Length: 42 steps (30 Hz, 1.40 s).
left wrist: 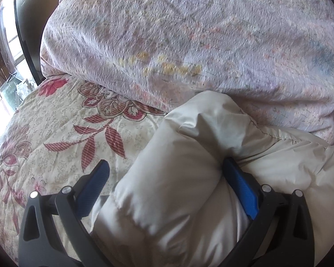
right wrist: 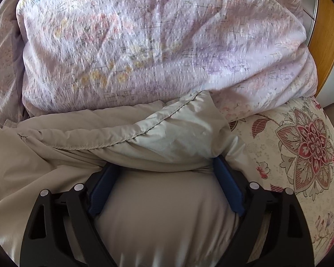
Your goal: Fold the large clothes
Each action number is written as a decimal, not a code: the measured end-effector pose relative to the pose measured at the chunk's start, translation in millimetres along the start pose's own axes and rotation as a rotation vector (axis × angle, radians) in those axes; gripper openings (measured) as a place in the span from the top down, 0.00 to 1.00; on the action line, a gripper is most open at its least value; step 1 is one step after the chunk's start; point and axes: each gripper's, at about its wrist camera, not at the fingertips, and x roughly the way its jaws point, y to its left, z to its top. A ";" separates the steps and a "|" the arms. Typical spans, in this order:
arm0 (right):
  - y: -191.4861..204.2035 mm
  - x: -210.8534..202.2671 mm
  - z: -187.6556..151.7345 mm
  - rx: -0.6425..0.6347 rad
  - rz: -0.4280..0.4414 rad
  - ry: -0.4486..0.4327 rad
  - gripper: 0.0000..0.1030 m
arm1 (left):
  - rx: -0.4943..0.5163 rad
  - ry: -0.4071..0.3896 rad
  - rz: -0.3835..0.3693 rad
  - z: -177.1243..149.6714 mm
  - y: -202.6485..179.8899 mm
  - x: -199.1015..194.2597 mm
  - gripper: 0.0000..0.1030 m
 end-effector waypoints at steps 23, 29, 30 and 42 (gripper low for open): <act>-118.4 -150.5 -132.1 0.468 0.292 0.094 0.25 | -0.198 0.032 -0.266 -117.1 117.6 -142.5 0.07; -103.6 -140.3 -155.0 0.578 0.401 0.167 0.33 | -0.248 0.100 -0.343 -136.8 107.3 -133.7 0.16; -102.7 -138.3 -157.1 0.591 0.411 0.173 0.34 | -0.255 0.107 -0.351 -138.6 105.4 -131.7 0.17; -96.7 -127.4 -164.9 0.664 0.509 0.148 0.40 | -0.381 0.121 -0.482 -143.6 94.9 -114.2 0.37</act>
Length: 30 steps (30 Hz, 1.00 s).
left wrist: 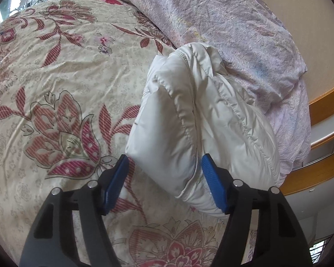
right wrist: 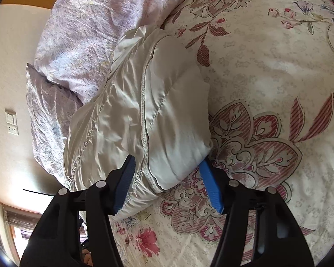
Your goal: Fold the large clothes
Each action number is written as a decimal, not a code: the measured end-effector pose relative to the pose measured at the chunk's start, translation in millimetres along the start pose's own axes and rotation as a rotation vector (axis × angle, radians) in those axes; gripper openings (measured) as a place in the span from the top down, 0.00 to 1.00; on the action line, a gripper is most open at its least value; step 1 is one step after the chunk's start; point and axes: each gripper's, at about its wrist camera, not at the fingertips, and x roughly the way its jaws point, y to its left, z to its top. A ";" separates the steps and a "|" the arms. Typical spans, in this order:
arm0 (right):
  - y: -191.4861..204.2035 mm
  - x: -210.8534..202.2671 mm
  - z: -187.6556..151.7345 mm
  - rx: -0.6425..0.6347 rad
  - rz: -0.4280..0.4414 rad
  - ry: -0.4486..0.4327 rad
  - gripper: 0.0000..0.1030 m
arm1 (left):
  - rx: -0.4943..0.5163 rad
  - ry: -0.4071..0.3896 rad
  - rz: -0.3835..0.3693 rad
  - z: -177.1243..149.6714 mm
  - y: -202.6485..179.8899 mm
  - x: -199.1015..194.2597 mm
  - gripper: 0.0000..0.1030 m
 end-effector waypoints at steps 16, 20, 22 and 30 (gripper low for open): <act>-3.7 -4.3 -5.6 0.003 0.103 -0.085 0.75 | -0.139 -0.046 -0.153 -2.3 0.9 -2.2 0.76; 1.2 -13.1 -9.1 -0.009 0.131 -0.100 0.77 | -0.130 -0.057 -0.179 -0.7 -1.6 -12.2 0.78; 4.2 -17.7 -12.1 -0.016 0.145 -0.097 0.78 | -0.120 -0.064 -0.184 -1.6 -0.6 -20.7 0.78; 0.6 -51.3 -58.9 -0.097 0.193 -0.030 0.78 | -0.117 -0.064 -0.187 -30.2 37.3 -80.0 0.78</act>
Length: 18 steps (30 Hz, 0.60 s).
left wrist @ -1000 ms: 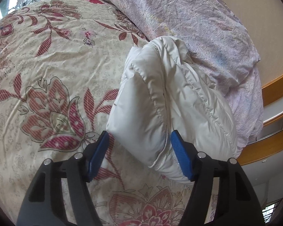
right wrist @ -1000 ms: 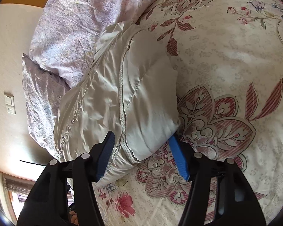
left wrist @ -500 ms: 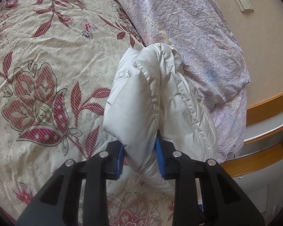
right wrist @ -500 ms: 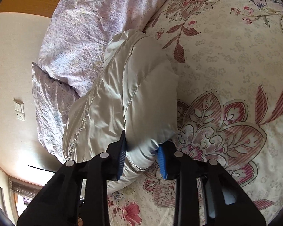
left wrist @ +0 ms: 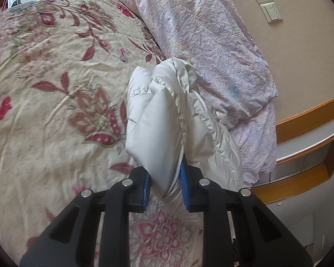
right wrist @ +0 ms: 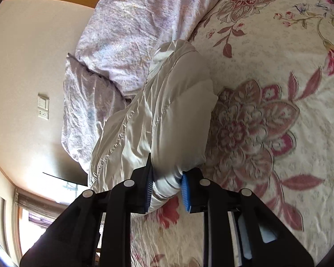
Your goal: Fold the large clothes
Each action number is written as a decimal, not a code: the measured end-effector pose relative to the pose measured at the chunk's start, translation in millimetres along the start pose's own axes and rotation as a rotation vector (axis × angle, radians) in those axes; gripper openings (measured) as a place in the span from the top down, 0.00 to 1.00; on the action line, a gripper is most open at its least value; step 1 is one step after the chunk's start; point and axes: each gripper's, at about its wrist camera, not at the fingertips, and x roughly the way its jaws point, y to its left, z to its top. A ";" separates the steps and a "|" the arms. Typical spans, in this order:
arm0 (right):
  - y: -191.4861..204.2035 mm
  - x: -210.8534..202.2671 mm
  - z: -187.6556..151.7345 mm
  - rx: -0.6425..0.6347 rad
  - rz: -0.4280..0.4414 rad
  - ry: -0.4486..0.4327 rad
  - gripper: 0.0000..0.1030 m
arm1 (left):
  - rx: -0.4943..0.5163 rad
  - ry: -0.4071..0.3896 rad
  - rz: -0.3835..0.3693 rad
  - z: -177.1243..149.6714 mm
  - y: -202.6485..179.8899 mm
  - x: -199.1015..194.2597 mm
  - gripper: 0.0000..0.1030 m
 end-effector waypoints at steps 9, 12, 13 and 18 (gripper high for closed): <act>-18.6 -40.8 -79.1 -0.050 -0.008 0.049 0.73 | -0.017 -0.005 0.033 -42.5 43.2 -66.3 0.74; -12.7 -47.6 -81.2 -0.104 -0.074 0.040 0.61 | -0.021 -0.009 0.045 -44.9 49.9 -64.2 0.63; -9.4 -50.7 -80.1 -0.121 -0.108 0.029 0.59 | -0.023 -0.008 0.055 -45.1 51.5 -63.4 0.53; 10.5 -68.7 -69.4 -0.202 -0.247 -0.096 0.56 | 0.007 -0.022 0.086 -46.3 53.5 -61.5 0.34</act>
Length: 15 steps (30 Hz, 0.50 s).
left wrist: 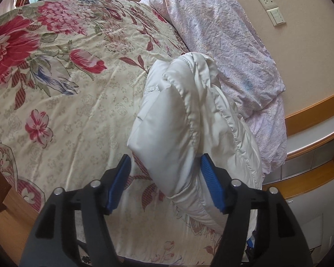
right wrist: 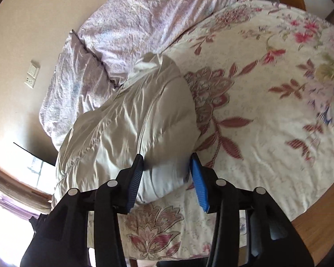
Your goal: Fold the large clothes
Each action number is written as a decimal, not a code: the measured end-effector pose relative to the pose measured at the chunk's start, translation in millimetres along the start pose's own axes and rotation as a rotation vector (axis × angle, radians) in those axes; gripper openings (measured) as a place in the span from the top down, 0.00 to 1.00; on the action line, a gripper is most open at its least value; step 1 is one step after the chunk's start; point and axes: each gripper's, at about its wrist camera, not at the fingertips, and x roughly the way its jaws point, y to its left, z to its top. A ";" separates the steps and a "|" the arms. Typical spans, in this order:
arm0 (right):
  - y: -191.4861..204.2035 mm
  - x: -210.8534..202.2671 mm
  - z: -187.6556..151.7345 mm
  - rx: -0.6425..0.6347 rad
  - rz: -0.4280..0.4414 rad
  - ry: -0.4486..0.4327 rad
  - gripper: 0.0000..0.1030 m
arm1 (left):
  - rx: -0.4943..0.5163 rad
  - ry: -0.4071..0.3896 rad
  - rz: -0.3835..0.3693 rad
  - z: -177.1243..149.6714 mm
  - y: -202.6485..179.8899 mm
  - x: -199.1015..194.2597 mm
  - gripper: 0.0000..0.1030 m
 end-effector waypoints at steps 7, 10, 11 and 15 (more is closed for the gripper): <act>78.1 18.2 3.8 -0.252 -0.004 -0.052 0.56 | 0.072 -0.026 0.022 0.4 -8.7 6.1 0.20; 122.1 43.8 -14.3 -0.376 0.042 -0.011 0.56 | 0.060 -0.020 0.014 0.7 -8.1 10.6 0.20; 134.0 48.7 -16.6 -0.407 0.051 -0.004 0.56 | 0.057 -0.020 0.010 0.6 -7.7 11.4 0.20; 170.6 67.5 -29.6 -0.499 0.067 0.004 0.56 | 0.064 -0.026 0.008 0.4 -10.2 12.4 0.20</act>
